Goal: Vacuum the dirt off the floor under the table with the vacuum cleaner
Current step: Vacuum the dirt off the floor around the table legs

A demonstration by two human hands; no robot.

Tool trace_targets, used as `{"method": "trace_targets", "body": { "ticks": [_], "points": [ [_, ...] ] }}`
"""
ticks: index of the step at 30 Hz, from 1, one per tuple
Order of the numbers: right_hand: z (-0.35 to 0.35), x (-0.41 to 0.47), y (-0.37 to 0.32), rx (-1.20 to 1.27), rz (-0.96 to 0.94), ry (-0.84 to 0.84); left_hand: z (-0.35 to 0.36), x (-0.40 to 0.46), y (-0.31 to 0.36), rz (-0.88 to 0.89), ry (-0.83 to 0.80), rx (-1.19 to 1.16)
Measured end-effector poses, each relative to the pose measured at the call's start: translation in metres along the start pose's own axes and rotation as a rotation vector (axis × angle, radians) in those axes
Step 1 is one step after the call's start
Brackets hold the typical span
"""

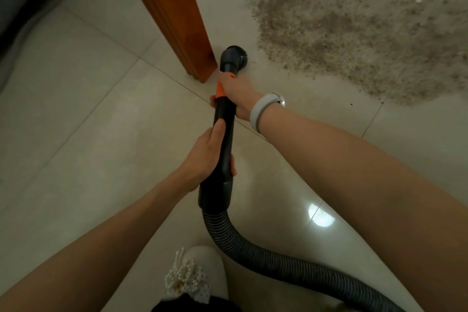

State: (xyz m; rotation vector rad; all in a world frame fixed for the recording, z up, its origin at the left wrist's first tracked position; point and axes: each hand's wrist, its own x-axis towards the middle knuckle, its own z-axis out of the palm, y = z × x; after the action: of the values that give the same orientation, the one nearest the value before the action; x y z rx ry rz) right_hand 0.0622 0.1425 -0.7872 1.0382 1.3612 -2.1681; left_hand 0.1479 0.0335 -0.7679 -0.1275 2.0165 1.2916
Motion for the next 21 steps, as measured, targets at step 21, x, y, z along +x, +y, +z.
{"method": "trace_targets", "body": {
  "ticks": [21],
  "points": [
    [-0.053, -0.016, 0.019, 0.231, -0.043, 0.177, 0.026, 0.005, 0.0, 0.022, -0.128, 0.18]
  ]
}}
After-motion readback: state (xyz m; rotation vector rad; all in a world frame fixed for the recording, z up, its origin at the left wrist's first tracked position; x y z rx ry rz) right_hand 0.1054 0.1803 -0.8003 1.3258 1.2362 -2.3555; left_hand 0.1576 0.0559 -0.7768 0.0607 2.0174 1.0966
